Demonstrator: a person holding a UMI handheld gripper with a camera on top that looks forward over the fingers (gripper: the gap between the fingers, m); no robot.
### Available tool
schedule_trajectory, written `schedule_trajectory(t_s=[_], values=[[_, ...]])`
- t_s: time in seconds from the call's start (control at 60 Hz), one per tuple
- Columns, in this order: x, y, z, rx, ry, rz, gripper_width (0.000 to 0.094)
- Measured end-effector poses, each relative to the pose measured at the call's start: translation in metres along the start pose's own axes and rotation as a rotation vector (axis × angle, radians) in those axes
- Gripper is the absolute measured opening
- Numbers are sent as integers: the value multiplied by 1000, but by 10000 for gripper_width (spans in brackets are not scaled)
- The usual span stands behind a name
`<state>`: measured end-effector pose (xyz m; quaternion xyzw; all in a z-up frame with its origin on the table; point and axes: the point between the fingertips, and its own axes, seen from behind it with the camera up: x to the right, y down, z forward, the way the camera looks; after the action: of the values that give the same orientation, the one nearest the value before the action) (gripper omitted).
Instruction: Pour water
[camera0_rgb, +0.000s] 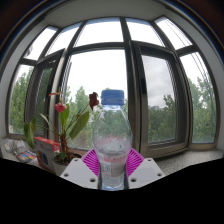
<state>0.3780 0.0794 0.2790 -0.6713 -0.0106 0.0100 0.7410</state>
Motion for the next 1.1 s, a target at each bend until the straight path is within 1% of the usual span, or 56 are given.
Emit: schedule_trajectory(t_s=[0.05, 0.133, 0.183, 0.3, 0.317, 0.333, 0.367, 0.383, 0.4, 0.483, 0.55, 0.567, 0.583, 0.633, 0.683, 0.75, 0.8, 0.867, 1.0, 1.1], values=[[12, 53, 8, -84, 15, -37, 289], [24, 116, 2, -208, 37, -32, 289], [30, 151, 0, -259, 52, -36, 289], [24, 200, -8, -339, 40, -34, 290], [24, 198, -9, -339, 42, -38, 291], [25, 193, -6, -297, 49, -36, 290], [27, 199, -10, -317, 59, -36, 294], [28, 192, -3, -305, 59, -36, 295], [27, 198, -6, -311, 61, -34, 306], [28, 196, -7, -305, 80, -29, 425], [33, 200, -10, -333, 103, -37, 500], [34, 203, -12, -350, 111, -40, 533], [34, 205, -13, -365, 115, -42, 591], [32, 210, -19, -406, 117, -39, 858], [30, 209, -27, -431, 126, -17, 825], [30, 200, -41, -441, 155, 8, 861], [26, 190, -55, -449, 172, 13, 855], [20, 174, -76, -443, 185, 5, 858], [0, 142, -133, -458, 218, 2, 861], [-18, 114, -180, -435, 237, -2, 851]])
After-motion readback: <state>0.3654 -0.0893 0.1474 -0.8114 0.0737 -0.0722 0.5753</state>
